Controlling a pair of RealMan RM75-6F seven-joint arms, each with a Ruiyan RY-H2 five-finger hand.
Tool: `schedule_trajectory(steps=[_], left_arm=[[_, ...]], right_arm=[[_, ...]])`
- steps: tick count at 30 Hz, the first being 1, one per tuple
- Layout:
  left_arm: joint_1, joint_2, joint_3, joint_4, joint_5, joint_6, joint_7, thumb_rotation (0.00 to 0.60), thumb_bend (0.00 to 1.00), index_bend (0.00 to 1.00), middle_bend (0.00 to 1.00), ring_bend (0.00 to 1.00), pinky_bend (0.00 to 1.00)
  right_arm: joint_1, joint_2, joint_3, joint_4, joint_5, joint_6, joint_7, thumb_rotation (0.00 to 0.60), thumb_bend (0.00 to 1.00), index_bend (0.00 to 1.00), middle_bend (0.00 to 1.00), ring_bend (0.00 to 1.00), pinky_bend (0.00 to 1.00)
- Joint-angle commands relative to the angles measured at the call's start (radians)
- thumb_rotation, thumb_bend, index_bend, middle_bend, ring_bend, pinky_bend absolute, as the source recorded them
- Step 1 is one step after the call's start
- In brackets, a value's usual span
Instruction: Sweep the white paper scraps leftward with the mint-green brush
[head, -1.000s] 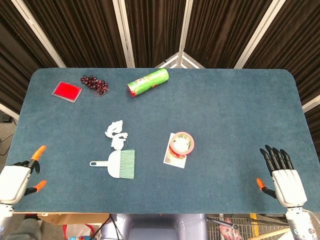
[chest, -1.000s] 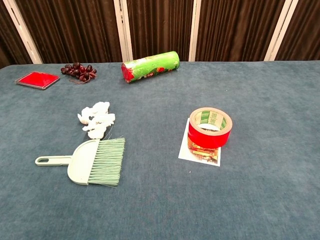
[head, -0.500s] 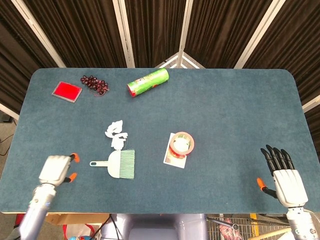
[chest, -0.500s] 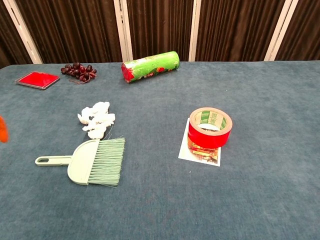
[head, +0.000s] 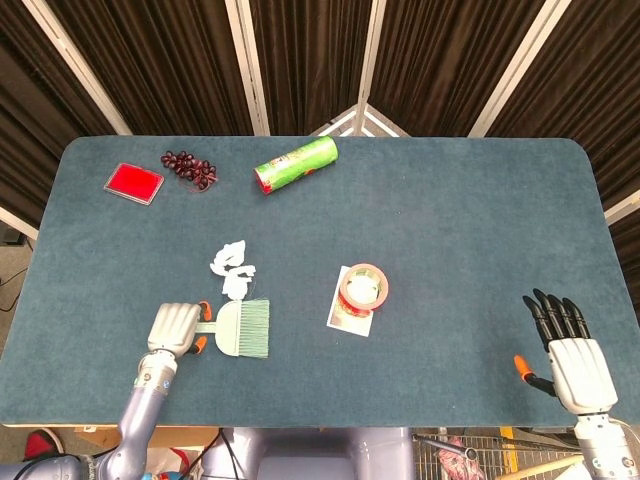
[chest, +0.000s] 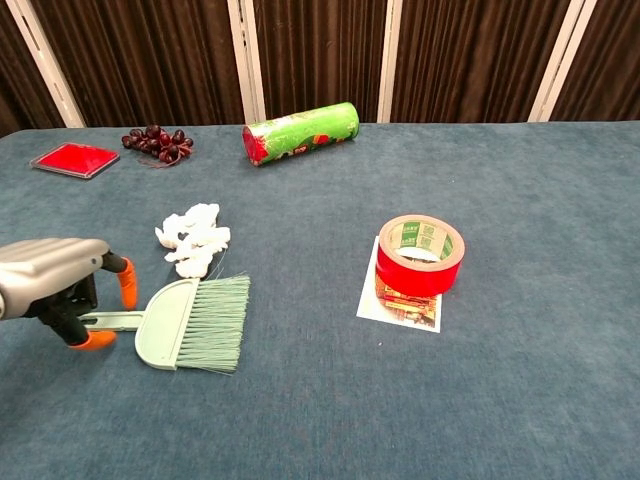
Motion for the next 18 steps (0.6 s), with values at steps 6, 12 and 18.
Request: schedule_trajectory(steps=[6, 12, 18], left_arm=[[-0.027, -0.033, 0.007, 0.029, -0.034, 0.019, 0.023, 0.600, 0.42, 0.44, 1.00, 1.00, 1.00], [-0.039, -0.047, 0.017, 0.054, -0.064, 0.015, 0.012, 0.600, 0.54, 0.52, 1.00, 1.00, 1.00], [-0.042, -0.045, 0.027, 0.053, -0.063, 0.029, -0.003, 0.600, 0.67, 0.73, 1.00, 1.00, 1.00]], right_arm=[[0.001, 0.001, 0.000, -0.001, -0.001, 0.000, 0.005, 0.600, 0.32, 0.00, 0.00, 0.00, 0.00], [0.001, -0.001, 0.001, -0.001, 0.002, -0.002, 0.004, 0.600, 0.32, 0.00, 0.00, 0.00, 0.00], [-0.001, -0.002, 0.000, -0.001, 0.002, 0.000, 0.005, 0.600, 0.32, 0.00, 0.00, 0.00, 0.00]])
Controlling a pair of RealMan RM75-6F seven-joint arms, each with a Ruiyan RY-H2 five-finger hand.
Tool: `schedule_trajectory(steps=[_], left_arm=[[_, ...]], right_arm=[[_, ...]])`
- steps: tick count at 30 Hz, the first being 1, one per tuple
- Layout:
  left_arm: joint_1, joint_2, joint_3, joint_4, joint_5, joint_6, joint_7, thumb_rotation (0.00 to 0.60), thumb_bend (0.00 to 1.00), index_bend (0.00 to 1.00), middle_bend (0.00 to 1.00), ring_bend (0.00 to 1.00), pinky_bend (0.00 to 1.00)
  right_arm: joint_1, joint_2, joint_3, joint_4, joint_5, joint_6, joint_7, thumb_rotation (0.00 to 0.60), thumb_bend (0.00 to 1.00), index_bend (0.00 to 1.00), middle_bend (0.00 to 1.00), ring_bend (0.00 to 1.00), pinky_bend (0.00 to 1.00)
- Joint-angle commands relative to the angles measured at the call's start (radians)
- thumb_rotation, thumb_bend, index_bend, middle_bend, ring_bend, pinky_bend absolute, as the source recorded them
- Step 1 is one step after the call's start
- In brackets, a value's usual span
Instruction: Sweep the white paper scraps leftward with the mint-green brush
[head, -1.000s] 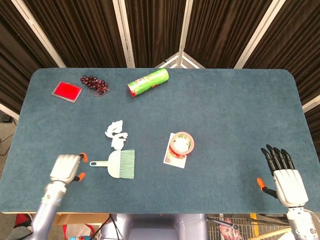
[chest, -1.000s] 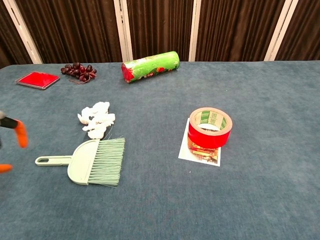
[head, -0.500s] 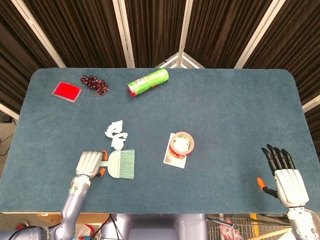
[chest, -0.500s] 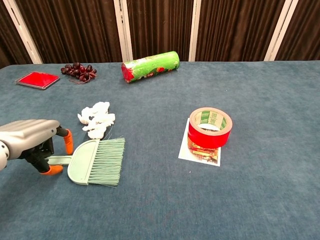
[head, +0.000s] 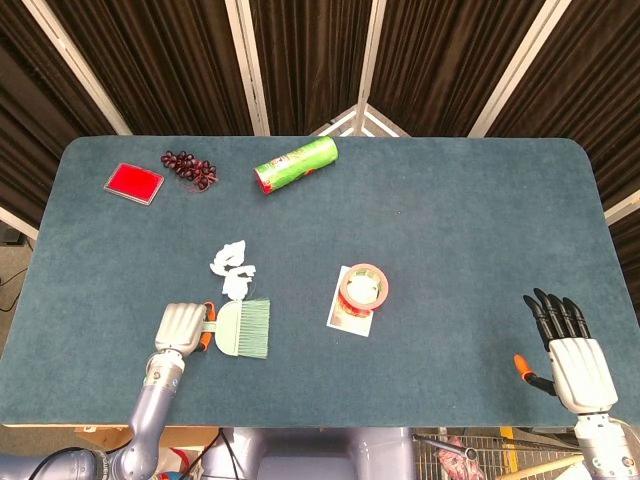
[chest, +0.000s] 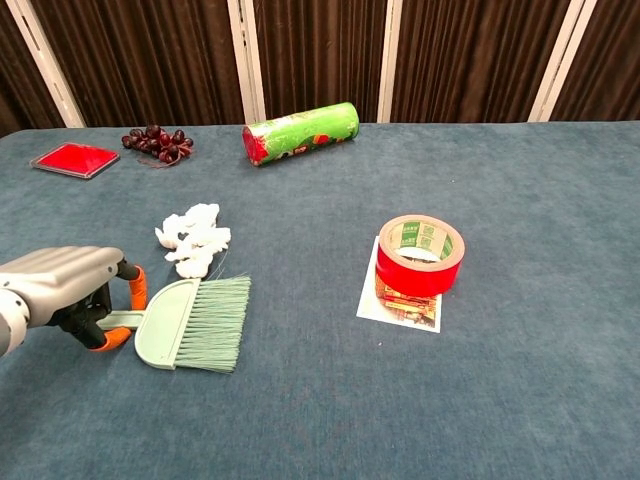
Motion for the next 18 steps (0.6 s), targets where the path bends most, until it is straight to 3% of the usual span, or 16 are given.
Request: schedule_trajectory(steps=[1, 10, 14, 18], left_arm=[[0.001, 0.012, -0.001, -0.018, 0.015, 0.013, -0.017, 0.600, 0.67, 0.74, 1.00, 1.00, 1.00], [-0.036, 0.117, -0.070, -0.197, 0.075, 0.075, -0.007, 0.600, 0.68, 0.77, 1.00, 1.00, 1.00], [-0.081, 0.133, -0.118, -0.245, 0.039, 0.082, 0.041, 0.600, 0.69, 0.77, 1.00, 1.00, 1.00], [-0.148, 0.116, -0.151, -0.224, -0.027, 0.068, 0.115, 0.600, 0.69, 0.77, 1.00, 1.00, 1.00]], right_arm=[[0.000, 0.000, 0.000, -0.001, 0.000, 0.000, 0.001, 0.600, 0.32, 0.00, 0.00, 0.00, 0.00], [0.001, 0.002, 0.001, -0.006, 0.000, -0.001, -0.001, 0.600, 0.32, 0.00, 0.00, 0.00, 0.00], [0.004, 0.005, 0.003, -0.008, 0.007, -0.008, 0.003, 0.600, 0.32, 0.00, 0.00, 0.00, 0.00], [0.002, 0.005, 0.002, -0.008, 0.010, -0.009, 0.009, 0.600, 0.32, 0.00, 0.00, 0.00, 0.00]])
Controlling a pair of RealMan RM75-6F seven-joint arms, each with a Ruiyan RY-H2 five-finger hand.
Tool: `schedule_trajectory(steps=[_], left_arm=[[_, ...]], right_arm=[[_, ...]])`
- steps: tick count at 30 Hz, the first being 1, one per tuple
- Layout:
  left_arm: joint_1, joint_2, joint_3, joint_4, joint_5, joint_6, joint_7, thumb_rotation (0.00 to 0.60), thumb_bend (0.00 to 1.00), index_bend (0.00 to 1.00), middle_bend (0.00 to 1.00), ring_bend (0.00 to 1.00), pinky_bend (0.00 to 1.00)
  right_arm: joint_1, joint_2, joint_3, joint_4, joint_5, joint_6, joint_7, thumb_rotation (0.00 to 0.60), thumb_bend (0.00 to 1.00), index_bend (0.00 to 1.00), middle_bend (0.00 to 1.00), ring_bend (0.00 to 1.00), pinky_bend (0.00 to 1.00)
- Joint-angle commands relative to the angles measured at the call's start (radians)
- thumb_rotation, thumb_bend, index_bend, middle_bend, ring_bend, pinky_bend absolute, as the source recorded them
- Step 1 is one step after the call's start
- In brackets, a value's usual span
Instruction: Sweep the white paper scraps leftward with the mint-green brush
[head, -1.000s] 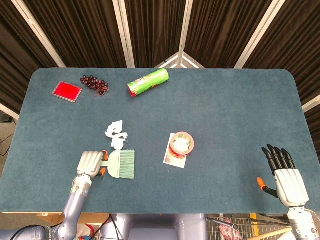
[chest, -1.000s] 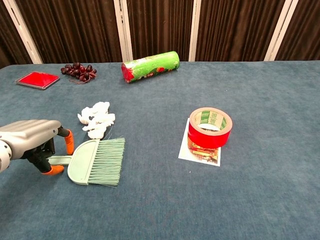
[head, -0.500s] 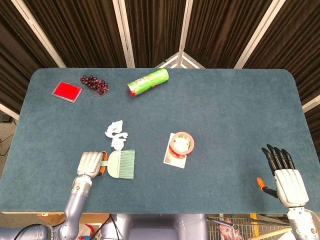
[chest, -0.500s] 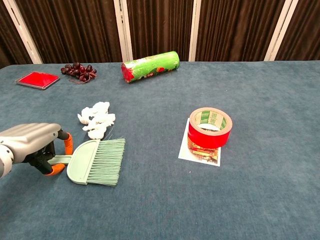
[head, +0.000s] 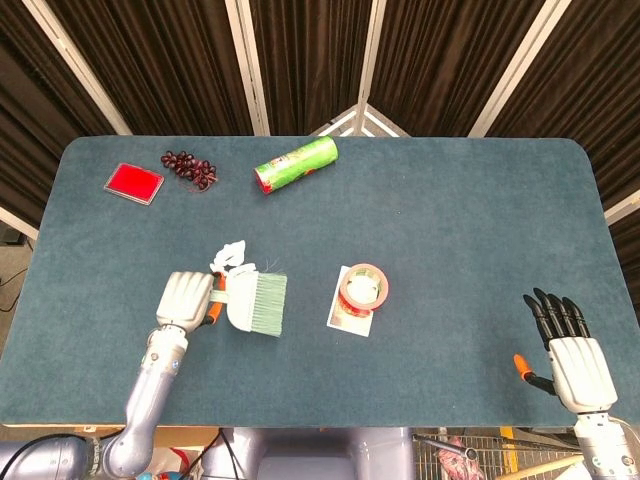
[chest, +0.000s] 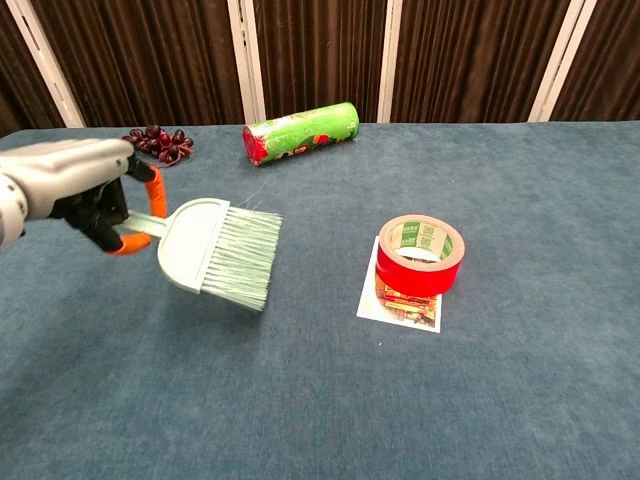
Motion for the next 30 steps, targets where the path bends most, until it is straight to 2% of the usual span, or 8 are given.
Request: schedule_trajectory(steps=[1, 12, 17, 22, 26, 30], left_arm=[[-0.072, -0.018, -0.036, 0.028, -0.072, -0.013, 0.076, 0.600, 0.69, 0.77, 1.00, 1.00, 1.00], [-0.226, -0.118, -0.069, 0.262, -0.262, -0.085, 0.169, 0.600, 0.71, 0.77, 1.00, 1.00, 1.00], [-0.250, -0.120, -0.057, 0.346, -0.306, -0.114, 0.172, 0.600, 0.71, 0.77, 1.00, 1.00, 1.00], [-0.223, -0.057, -0.021, 0.372, -0.305, -0.115, 0.145, 0.600, 0.72, 0.77, 1.00, 1.00, 1.00], [-0.170, 0.061, 0.009, 0.364, -0.284, -0.097, 0.105, 0.600, 0.72, 0.77, 1.00, 1.00, 1.00], [-0.118, 0.184, 0.017, 0.353, -0.270, -0.090, 0.046, 0.600, 0.72, 0.77, 1.00, 1.00, 1.00]], right_arm=[[-0.001, 0.000, 0.000, 0.001, 0.003, 0.000, 0.007, 0.600, 0.32, 0.00, 0.00, 0.00, 0.00], [0.004, 0.004, 0.008, 0.002, 0.032, -0.020, 0.034, 0.600, 0.32, 0.00, 0.00, 0.00, 0.00], [0.005, 0.004, 0.007, 0.000, 0.031, -0.023, 0.027, 0.600, 0.32, 0.00, 0.00, 0.00, 0.00], [0.004, 0.002, 0.005, 0.000, 0.029, -0.021, 0.015, 0.600, 0.32, 0.00, 0.00, 0.00, 0.00], [0.000, 0.005, 0.003, -0.003, 0.023, -0.013, 0.014, 0.600, 0.32, 0.00, 0.00, 0.00, 0.00], [-0.002, 0.003, -0.002, -0.004, 0.014, -0.010, 0.006, 0.600, 0.32, 0.00, 0.00, 0.00, 0.00]])
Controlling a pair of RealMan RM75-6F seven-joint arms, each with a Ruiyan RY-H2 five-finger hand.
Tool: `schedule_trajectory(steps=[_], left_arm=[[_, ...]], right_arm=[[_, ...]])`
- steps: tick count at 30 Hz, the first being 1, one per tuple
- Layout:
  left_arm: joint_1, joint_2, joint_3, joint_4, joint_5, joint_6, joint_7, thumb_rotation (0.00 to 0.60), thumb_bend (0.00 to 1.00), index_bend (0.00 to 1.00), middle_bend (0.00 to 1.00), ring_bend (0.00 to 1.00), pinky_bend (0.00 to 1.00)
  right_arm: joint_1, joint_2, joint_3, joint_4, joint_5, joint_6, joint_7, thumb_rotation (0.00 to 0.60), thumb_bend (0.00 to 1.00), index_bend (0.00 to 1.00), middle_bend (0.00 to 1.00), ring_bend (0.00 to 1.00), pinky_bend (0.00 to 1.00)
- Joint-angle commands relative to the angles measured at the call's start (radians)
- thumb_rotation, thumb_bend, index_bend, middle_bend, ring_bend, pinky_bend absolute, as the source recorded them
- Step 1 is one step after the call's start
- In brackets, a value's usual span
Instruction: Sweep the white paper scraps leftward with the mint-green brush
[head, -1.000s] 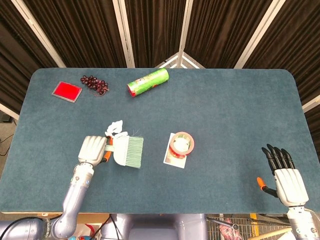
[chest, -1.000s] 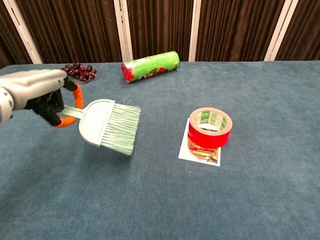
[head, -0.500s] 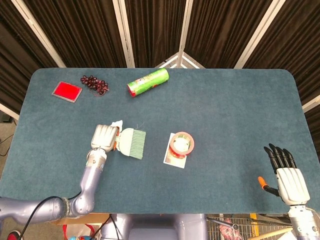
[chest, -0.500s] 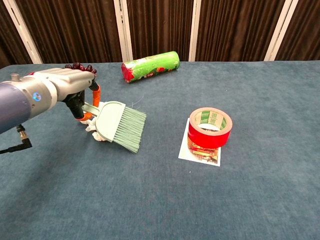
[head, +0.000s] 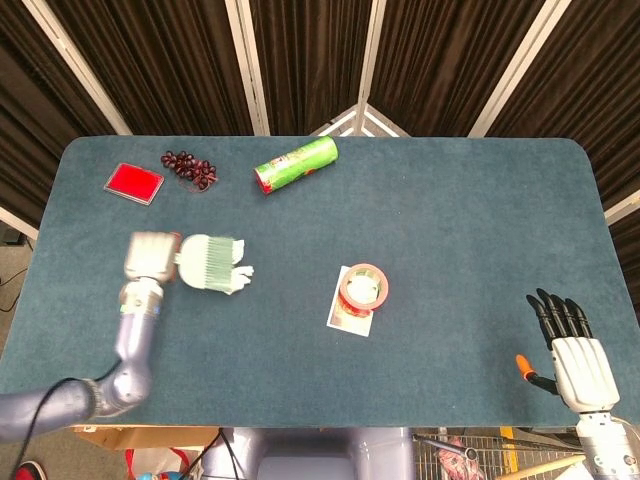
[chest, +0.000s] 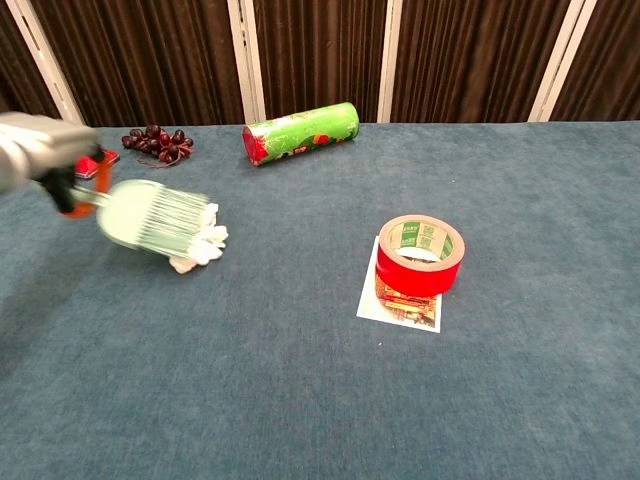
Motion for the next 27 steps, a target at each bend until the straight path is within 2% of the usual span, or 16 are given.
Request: schedule_trajectory(steps=[1, 3, 7, 12, 15, 19, 27], left_arm=[[0.066, 0.134, 0.017, -0.014, 0.020, 0.010, -0.073, 0.600, 0.72, 0.77, 1.00, 1.00, 1.00], [0.091, 0.198, 0.009, -0.023, 0.025, 0.006, -0.121, 0.600, 0.72, 0.77, 1.00, 1.00, 1.00], [0.115, 0.267, -0.016, -0.048, 0.046, -0.005, -0.209, 0.600, 0.72, 0.77, 1.00, 1.00, 1.00], [0.107, 0.274, -0.043, -0.107, 0.096, -0.012, -0.290, 0.600, 0.72, 0.77, 1.00, 1.00, 1.00], [0.078, 0.235, -0.046, -0.142, 0.125, -0.012, -0.296, 0.600, 0.72, 0.77, 1.00, 1.00, 1.00], [0.014, 0.128, -0.032, -0.162, 0.118, -0.004, -0.243, 0.600, 0.72, 0.77, 1.00, 1.00, 1.00], [-0.073, -0.092, 0.006, -0.096, 0.074, 0.031, -0.148, 0.600, 0.72, 0.78, 1.00, 1.00, 1.00]], right_arm=[[0.000, -0.001, -0.002, -0.001, -0.004, 0.000, -0.005, 0.600, 0.32, 0.00, 0.00, 0.00, 0.00], [0.001, -0.002, -0.003, -0.003, -0.007, 0.000, -0.011, 0.600, 0.32, 0.00, 0.00, 0.00, 0.00], [0.002, -0.003, -0.002, -0.004, -0.007, -0.001, -0.015, 0.600, 0.32, 0.00, 0.00, 0.00, 0.00], [0.005, -0.006, 0.000, -0.003, -0.008, -0.003, -0.018, 0.600, 0.32, 0.00, 0.00, 0.00, 0.00], [0.007, -0.007, 0.001, -0.002, -0.005, -0.007, -0.017, 0.600, 0.32, 0.00, 0.00, 0.00, 0.00], [0.009, -0.007, 0.004, 0.000, 0.001, -0.011, -0.010, 0.600, 0.32, 0.00, 0.00, 0.00, 0.00], [0.006, 0.001, 0.007, 0.002, 0.013, -0.012, 0.017, 0.600, 0.32, 0.00, 0.00, 0.00, 0.00]])
